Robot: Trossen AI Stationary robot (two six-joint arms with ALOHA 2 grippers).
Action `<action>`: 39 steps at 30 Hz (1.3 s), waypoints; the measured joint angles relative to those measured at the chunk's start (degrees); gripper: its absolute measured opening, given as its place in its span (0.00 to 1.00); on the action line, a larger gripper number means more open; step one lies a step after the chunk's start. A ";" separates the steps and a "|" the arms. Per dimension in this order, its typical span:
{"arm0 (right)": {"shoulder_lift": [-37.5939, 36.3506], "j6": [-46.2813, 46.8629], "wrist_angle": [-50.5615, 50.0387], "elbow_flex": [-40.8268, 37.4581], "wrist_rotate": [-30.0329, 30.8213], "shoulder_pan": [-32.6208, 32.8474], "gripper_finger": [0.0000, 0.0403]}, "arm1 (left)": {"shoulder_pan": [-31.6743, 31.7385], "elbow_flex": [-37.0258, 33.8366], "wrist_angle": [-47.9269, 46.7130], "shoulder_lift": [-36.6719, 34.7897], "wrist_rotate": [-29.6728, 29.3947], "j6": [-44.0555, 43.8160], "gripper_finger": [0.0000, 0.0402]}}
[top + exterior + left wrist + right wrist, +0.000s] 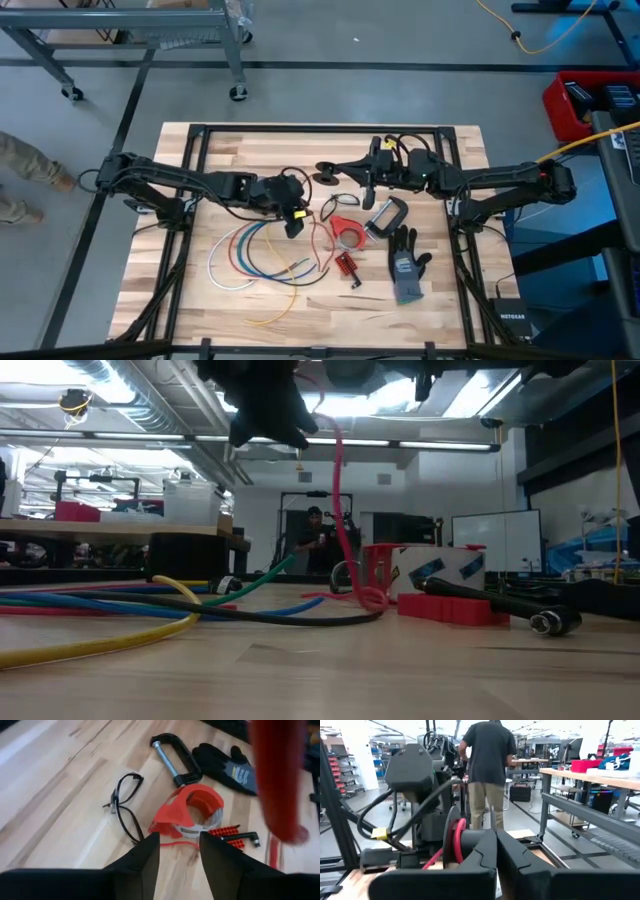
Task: Coil cords
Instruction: Coil the red wire onto the spool
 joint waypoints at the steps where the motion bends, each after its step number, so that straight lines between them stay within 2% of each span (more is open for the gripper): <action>1: 0.00 -0.01 0.14 0.00 0.19 0.00 0.00 | -0.14 0.00 -0.12 0.05 -0.09 -0.47 0.33; 12: -1.05 -1.51 -3.34 0.00 1.94 0.00 0.00 | -4.61 -0.44 -5.37 -2.23 -7.80 -0.39 0.21; 22: -2.86 0.50 -10.65 0.00 -8.15 0.00 0.00 | -5.07 -0.44 -2.46 -2.42 -14.18 6.72 0.13; 27: -2.86 0.45 -13.92 0.00 -8.87 -0.02 0.00 | -5.07 -0.44 -2.31 -3.31 -15.04 7.43 0.12; 33: -2.86 -1.37 -17.54 0.00 -10.07 -0.01 0.00 | -5.05 -0.44 -1.47 -5.69 -19.46 7.55 0.12; 39: -2.86 -1.77 -17.47 0.00 -13.29 0.00 0.00 | -4.95 -0.44 6.78 -5.96 -20.23 9.44 0.12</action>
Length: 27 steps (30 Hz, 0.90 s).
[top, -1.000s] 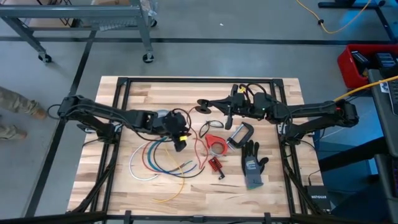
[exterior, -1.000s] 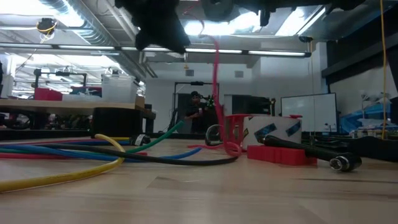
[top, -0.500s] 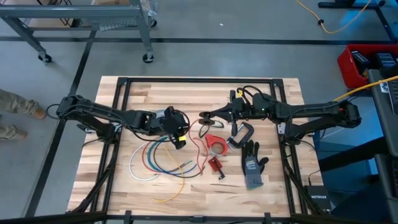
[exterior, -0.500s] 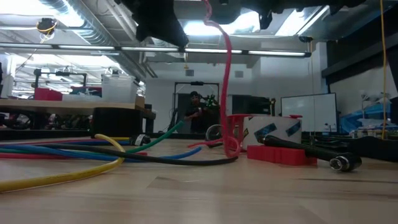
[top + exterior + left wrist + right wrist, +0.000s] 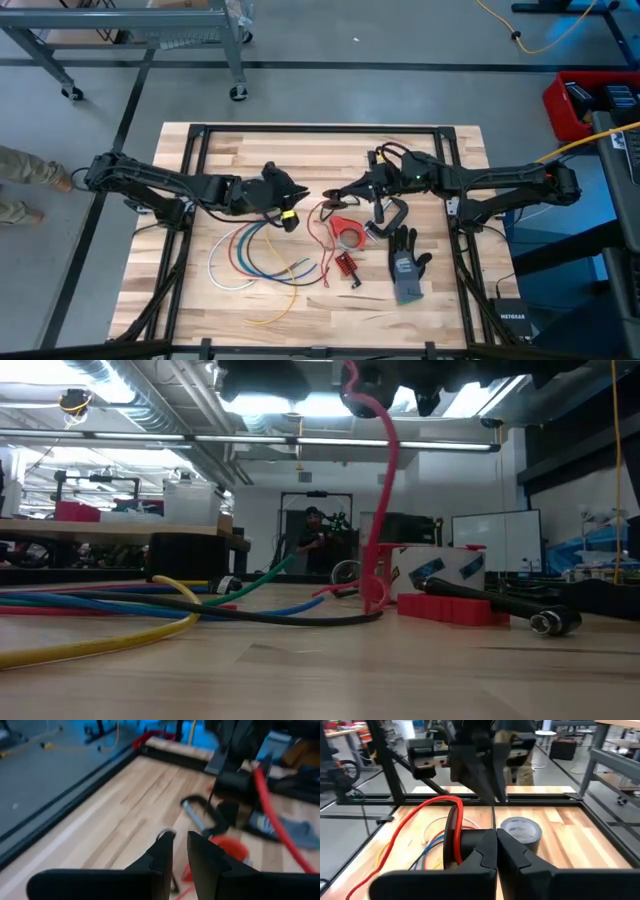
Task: Coil cords
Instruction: Coil the red wire onto the spool
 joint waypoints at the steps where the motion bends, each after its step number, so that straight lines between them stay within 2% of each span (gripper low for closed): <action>1: 0.00 -0.13 0.61 0.00 -0.70 0.00 0.00 | 0.16 0.00 1.59 0.35 0.02 1.21 0.12; 7: 0.00 -0.22 0.86 0.00 -2.37 0.00 0.00 | 0.73 -0.04 5.95 0.47 1.20 2.85 0.12; 14: 0.02 -0.39 1.62 0.00 -4.52 0.00 0.00 | 0.68 -0.02 11.84 1.93 8.62 5.63 0.12; 27: 0.04 -1.05 2.27 0.00 -5.77 0.02 0.00 | 0.70 -0.02 14.34 3.99 9.20 5.87 0.12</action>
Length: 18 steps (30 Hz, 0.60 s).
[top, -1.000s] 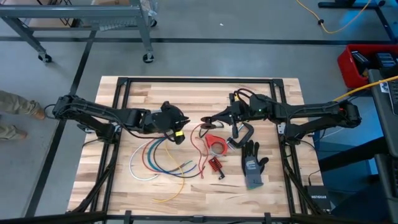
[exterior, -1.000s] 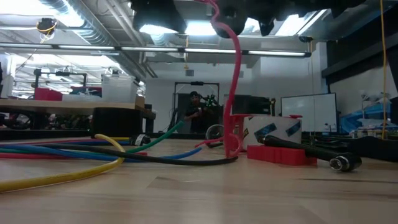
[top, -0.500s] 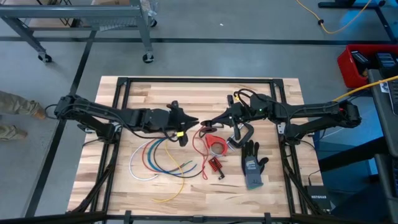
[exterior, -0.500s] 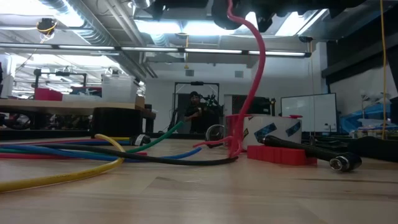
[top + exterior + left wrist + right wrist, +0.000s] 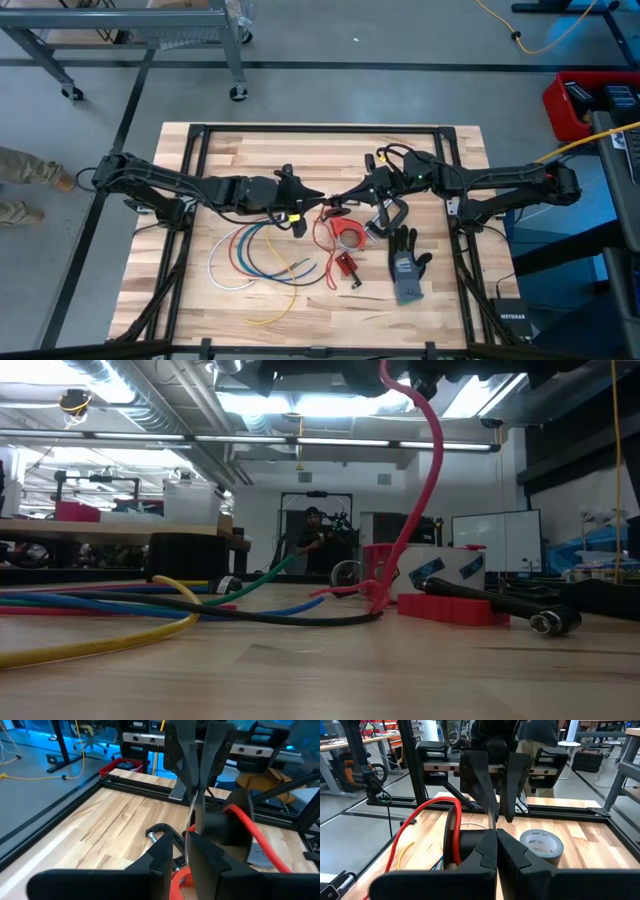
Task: Coil cords
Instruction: Coil the red wire onto the spool
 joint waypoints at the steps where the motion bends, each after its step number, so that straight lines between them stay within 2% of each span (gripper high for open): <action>1: 0.00 0.00 0.09 0.00 0.02 0.00 0.00 | 0.00 0.00 -0.04 0.19 0.02 -0.05 0.12; 10: 0.02 0.00 1.28 0.00 0.00 0.00 0.00 | 0.00 0.00 1.01 1.77 0.02 0.20 0.12; 18: 0.02 -0.02 0.99 0.00 0.15 0.00 0.00 | 0.00 0.00 0.25 1.63 -0.09 1.94 0.05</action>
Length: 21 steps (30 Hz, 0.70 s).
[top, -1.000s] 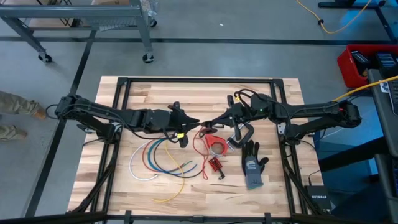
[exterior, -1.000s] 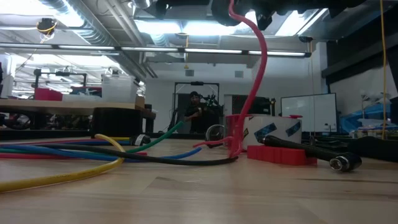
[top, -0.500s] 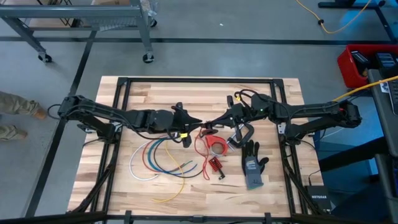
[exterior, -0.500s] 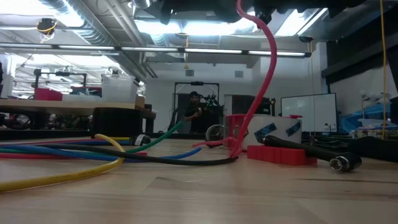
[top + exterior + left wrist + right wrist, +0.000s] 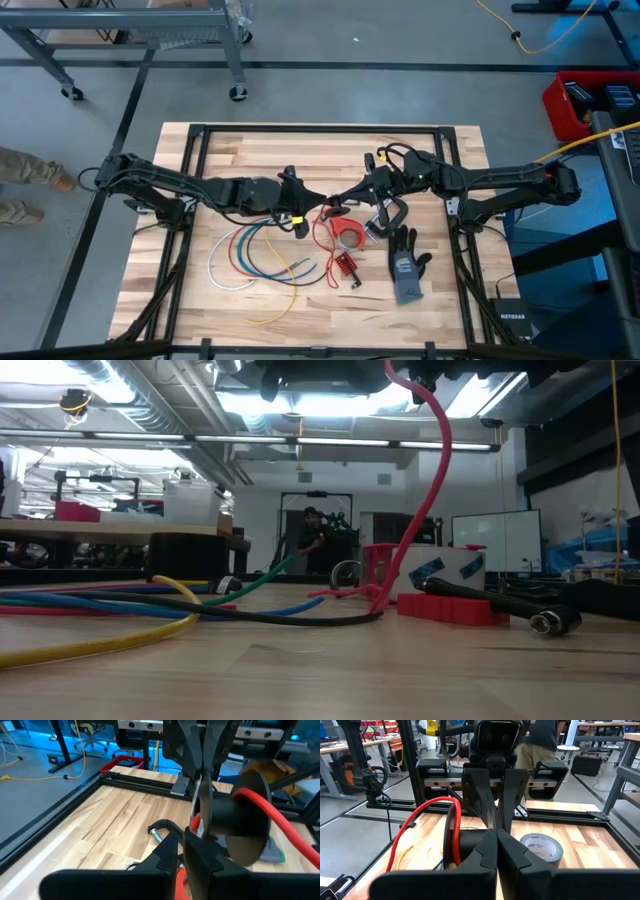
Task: Coil cords
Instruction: Coil the red wire onto the spool
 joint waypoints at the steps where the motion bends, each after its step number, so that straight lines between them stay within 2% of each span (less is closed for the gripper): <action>1: 0.00 0.00 -0.07 0.00 0.07 0.00 0.00 | 0.10 0.00 -0.46 0.00 -0.59 0.70 0.04; 5: 0.00 0.00 -0.11 0.00 0.13 -0.02 0.00 | 1.29 0.00 -4.38 -1.25 -2.16 0.62 0.04; 8: 0.00 0.00 -0.49 0.00 0.13 -0.02 0.00 | 2.64 0.00 -8.02 -3.36 -2.22 -2.88 0.07; 11: 0.00 0.00 -0.64 0.00 0.13 -0.02 0.00 | 3.81 0.02 -11.78 -4.83 0.57 -5.24 0.10; 13: 0.00 0.00 -0.68 0.00 0.13 -0.02 0.00 | 4.31 0.02 -13.45 -5.37 2.38 -5.99 0.14; 21: 0.00 -0.02 -1.12 0.00 0.37 -0.02 0.00 | 4.45 0.02 -14.55 -5.16 2.65 -6.73 0.36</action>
